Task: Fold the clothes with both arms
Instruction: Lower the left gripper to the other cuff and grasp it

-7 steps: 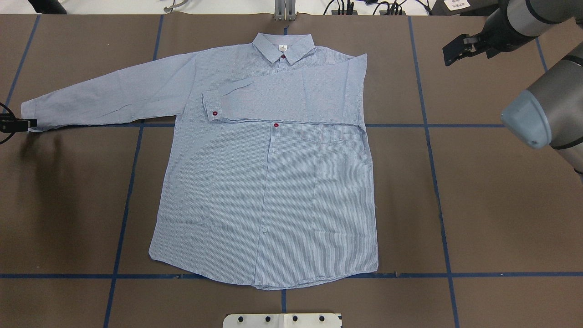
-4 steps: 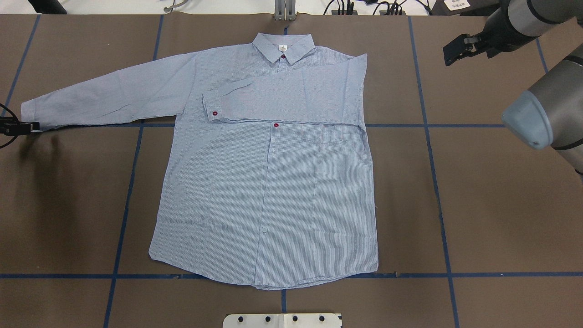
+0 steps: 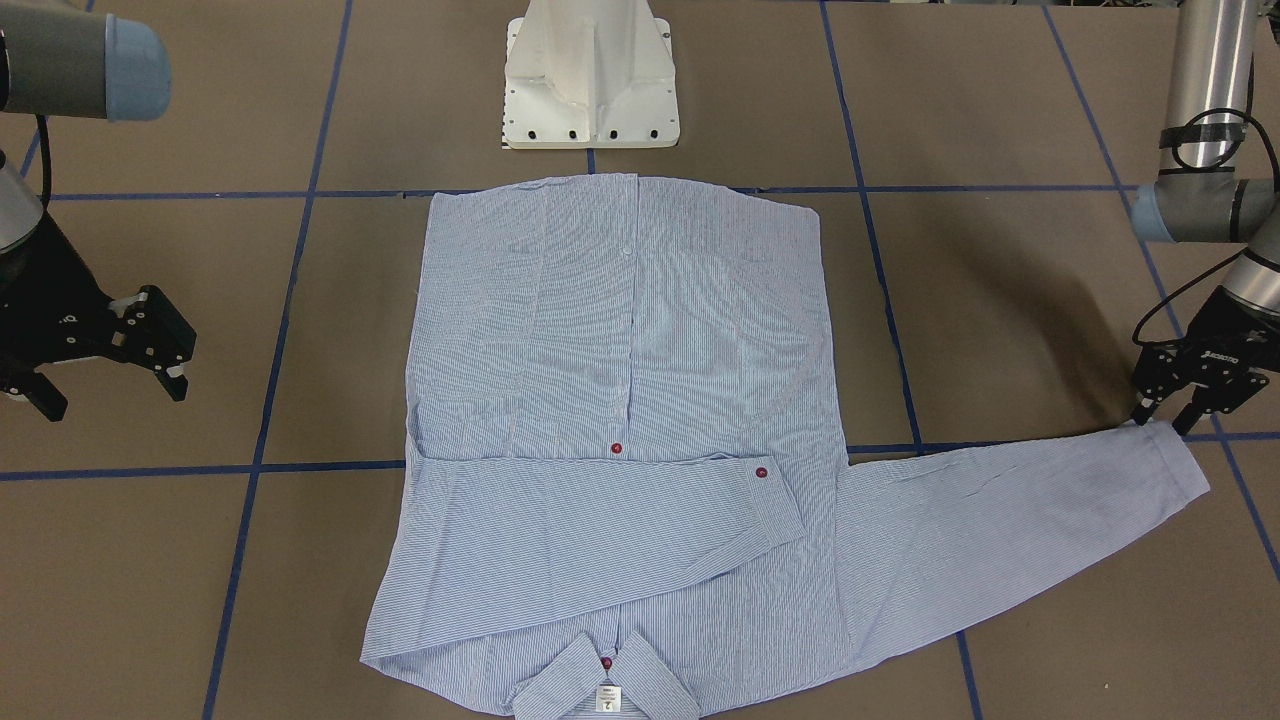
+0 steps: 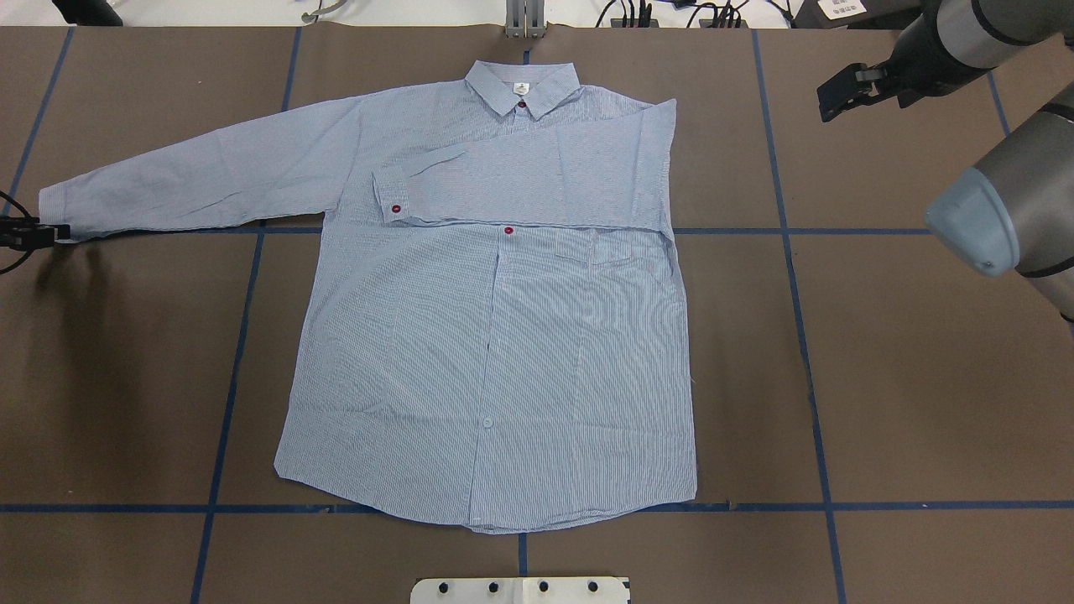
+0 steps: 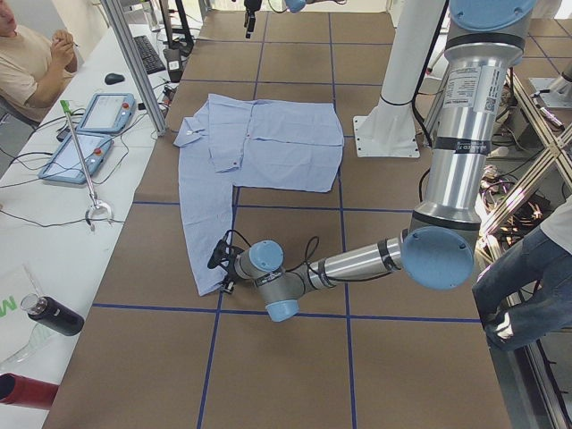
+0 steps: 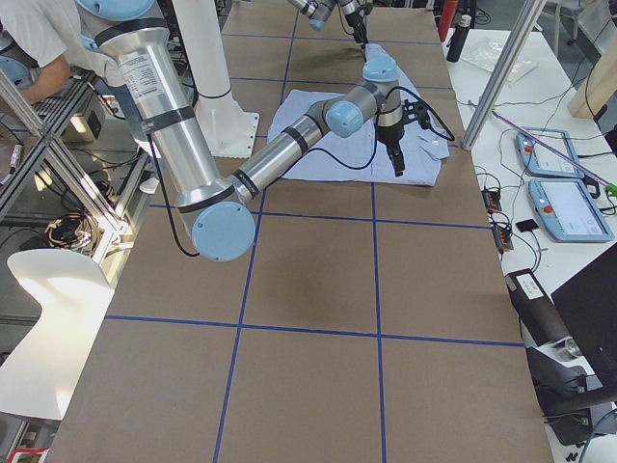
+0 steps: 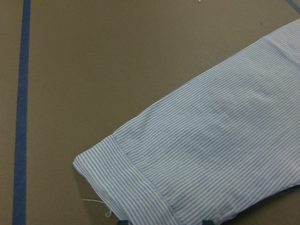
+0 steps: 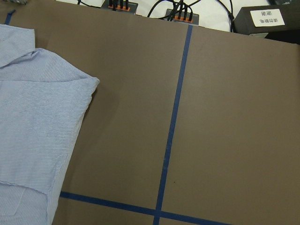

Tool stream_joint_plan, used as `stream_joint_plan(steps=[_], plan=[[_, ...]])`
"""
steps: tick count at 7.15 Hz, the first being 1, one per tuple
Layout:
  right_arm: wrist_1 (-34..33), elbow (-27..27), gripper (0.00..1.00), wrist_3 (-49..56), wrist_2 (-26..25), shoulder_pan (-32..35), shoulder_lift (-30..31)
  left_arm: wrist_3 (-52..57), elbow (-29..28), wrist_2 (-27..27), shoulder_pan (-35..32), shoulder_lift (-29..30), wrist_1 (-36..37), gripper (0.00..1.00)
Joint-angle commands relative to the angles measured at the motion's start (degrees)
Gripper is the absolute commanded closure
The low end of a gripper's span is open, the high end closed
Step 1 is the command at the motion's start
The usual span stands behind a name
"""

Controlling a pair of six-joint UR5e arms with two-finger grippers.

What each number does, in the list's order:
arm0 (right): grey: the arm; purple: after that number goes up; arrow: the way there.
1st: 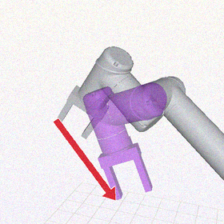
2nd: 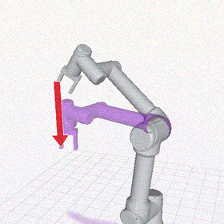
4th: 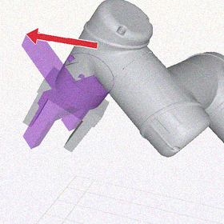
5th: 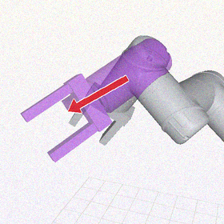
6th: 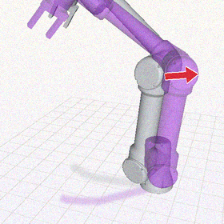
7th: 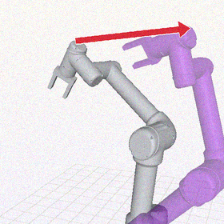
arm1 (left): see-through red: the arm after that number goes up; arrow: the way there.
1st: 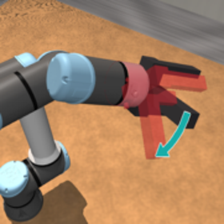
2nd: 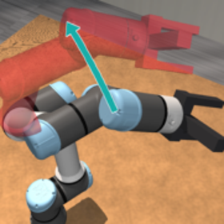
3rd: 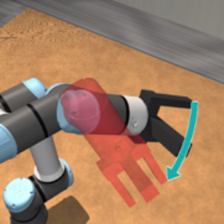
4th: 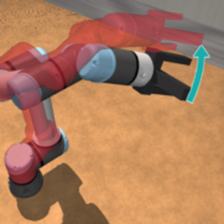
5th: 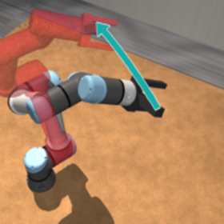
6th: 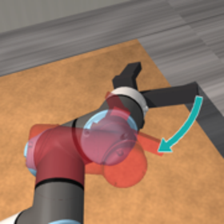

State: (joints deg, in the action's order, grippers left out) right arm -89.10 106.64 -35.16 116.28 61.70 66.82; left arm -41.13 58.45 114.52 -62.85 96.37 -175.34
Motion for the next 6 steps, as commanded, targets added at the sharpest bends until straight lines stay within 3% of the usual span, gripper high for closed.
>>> stream_joint_plan(steps=[1,2,5,6], plan=[[0.07,0.06,0.0,-0.09,0.0,0.0,0.06,0.0,0.08,0.09,0.0,0.04,0.0,0.82],[0.07,0.06,0.0,-0.09,0.0,0.0,0.06,0.0,0.17,0.09,-0.08,-0.04,-0.09,1.0],[0.07,0.32,0.0,-0.18,0.09,0.0,0.06,-0.09,3.66,1.13,-0.08,-0.3,-0.71,1.0],[0.07,0.32,0.0,-0.26,0.0,0.0,0.06,-0.78,6.39,5.93,-0.08,-0.22,0.78,1.0]])
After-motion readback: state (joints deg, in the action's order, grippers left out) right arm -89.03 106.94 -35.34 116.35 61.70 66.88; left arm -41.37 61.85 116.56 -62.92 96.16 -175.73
